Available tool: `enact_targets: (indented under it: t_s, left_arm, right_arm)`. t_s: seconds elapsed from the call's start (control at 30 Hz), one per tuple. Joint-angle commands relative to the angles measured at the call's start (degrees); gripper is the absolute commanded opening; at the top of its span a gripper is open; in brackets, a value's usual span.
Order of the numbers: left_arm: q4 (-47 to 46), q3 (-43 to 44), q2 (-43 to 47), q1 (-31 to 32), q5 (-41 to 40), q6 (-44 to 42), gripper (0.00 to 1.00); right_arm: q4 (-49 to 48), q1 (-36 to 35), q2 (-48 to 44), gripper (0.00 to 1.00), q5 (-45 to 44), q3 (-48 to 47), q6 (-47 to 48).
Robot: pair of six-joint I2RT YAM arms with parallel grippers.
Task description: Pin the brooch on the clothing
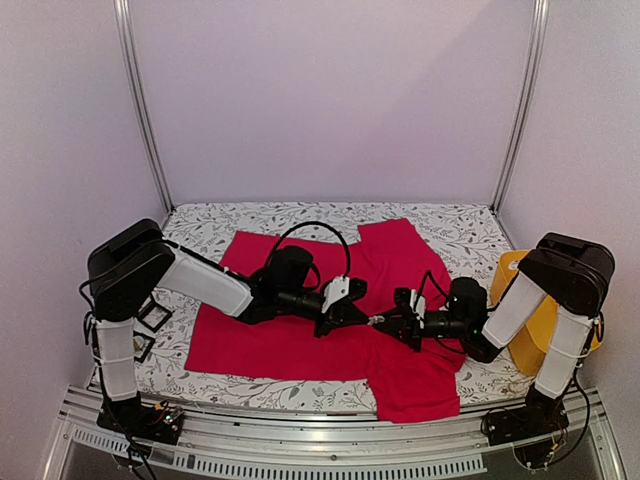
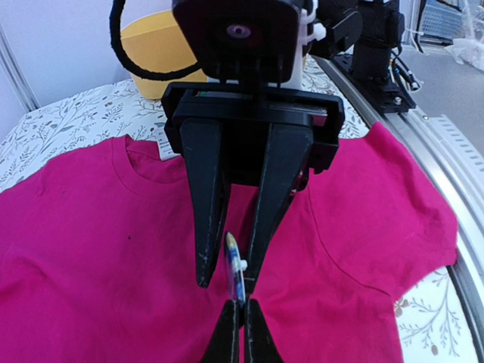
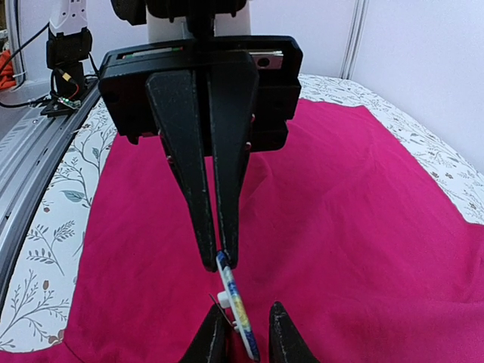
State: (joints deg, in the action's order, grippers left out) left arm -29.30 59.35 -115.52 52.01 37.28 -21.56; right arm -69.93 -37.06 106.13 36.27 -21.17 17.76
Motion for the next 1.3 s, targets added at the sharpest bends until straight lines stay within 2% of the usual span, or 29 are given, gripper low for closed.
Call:
enact_targets:
  t_s: [0.0, 0.47, 0.6, 0.73, 1.0, 1.27]
  left_arm:
    - [-0.11, 0.83, 0.52, 0.25, 1.28, 0.20, 0.00]
    - [0.04, 0.55, 0.65, 0.29, 0.55, 1.08, 0.00]
    - [0.03, 0.41, 0.57, 0.26, 0.04, 1.36, 0.00]
    - [0.07, 0.72, 0.31, 0.30, -0.05, 1.72, 0.00]
    - [0.13, 0.85, 0.14, 0.30, 0.03, 1.62, 0.00]
    - [0.73, 0.88, 0.47, 0.29, -0.10, 1.18, 0.00]
  right_arm:
    - [-1.96, 0.05, 0.31, 0.18, -3.83, -0.87, -2.90]
    - [-3.32, 0.14, -0.69, 0.17, -11.19, -0.96, -9.59]
    - [-3.54, 0.23, -1.14, 0.18, -10.94, -0.84, -11.02]
    - [-2.48, 0.23, -1.12, 0.24, -7.05, -1.84, -10.84]
    - [-2.18, 0.24, -0.81, 0.25, -6.22, -2.47, -10.73]
    - [-2.64, 0.32, -1.35, 0.14, -7.15, -2.25, -12.03]
